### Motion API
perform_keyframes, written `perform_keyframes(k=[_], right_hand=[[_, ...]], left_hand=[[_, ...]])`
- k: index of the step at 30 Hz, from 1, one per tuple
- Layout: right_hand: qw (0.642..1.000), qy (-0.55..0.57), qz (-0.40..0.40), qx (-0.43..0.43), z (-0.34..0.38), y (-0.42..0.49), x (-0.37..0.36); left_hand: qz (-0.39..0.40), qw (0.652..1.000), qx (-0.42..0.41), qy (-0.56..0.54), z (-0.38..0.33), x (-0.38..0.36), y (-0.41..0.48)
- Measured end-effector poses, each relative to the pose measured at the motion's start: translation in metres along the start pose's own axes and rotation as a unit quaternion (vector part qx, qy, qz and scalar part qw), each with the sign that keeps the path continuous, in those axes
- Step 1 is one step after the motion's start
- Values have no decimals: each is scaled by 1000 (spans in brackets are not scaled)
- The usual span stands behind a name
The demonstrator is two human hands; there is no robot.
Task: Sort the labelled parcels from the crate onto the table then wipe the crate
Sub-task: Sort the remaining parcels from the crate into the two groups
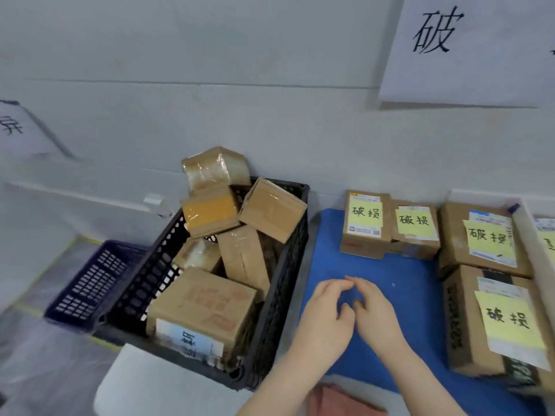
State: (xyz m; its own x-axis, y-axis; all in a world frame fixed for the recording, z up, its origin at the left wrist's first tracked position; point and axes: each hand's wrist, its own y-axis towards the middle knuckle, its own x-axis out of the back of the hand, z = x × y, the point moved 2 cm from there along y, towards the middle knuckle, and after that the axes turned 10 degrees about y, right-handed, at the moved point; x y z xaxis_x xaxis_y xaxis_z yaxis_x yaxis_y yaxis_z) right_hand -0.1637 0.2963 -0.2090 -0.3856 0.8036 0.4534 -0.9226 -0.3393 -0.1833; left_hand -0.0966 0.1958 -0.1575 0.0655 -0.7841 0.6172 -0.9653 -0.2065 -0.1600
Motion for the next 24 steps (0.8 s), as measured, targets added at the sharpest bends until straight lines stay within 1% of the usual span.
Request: perform_keyframes(k=[2, 4, 7, 10, 11, 14, 17, 21, 24], right_hand=[[999, 19, 26, 0, 17, 11, -20], [998, 61, 24, -2, 44, 31, -28], [993, 116, -26, -10, 87, 68, -25], [988, 142, -59, -11, 118, 102, -20], [987, 147, -66, -6, 126, 112, -19], [983, 170, -70, -13, 145, 139, -23], [983, 174, -35, -37, 154, 160, -36], [974, 196, 12, -108, 153, 173, -50], [970, 204, 28, -129, 151, 177, -55]], left_hand=[[-39, 999, -8, 10, 2, 29, 1], [-98, 994, -26, 40, 5, 62, 15], [-173, 980, -29, 96, 8, 124, 50], [-215, 970, -2, 109, 11, 182, 90], [-217, 970, -1, 111, 13, 196, 104], [-161, 978, -8, 135, 15, 211, 148], [-92, 986, -12, 140, 13, 207, 186], [12, 991, 57, 117, 23, 197, 206], [33, 990, 112, 80, 35, 193, 209]])
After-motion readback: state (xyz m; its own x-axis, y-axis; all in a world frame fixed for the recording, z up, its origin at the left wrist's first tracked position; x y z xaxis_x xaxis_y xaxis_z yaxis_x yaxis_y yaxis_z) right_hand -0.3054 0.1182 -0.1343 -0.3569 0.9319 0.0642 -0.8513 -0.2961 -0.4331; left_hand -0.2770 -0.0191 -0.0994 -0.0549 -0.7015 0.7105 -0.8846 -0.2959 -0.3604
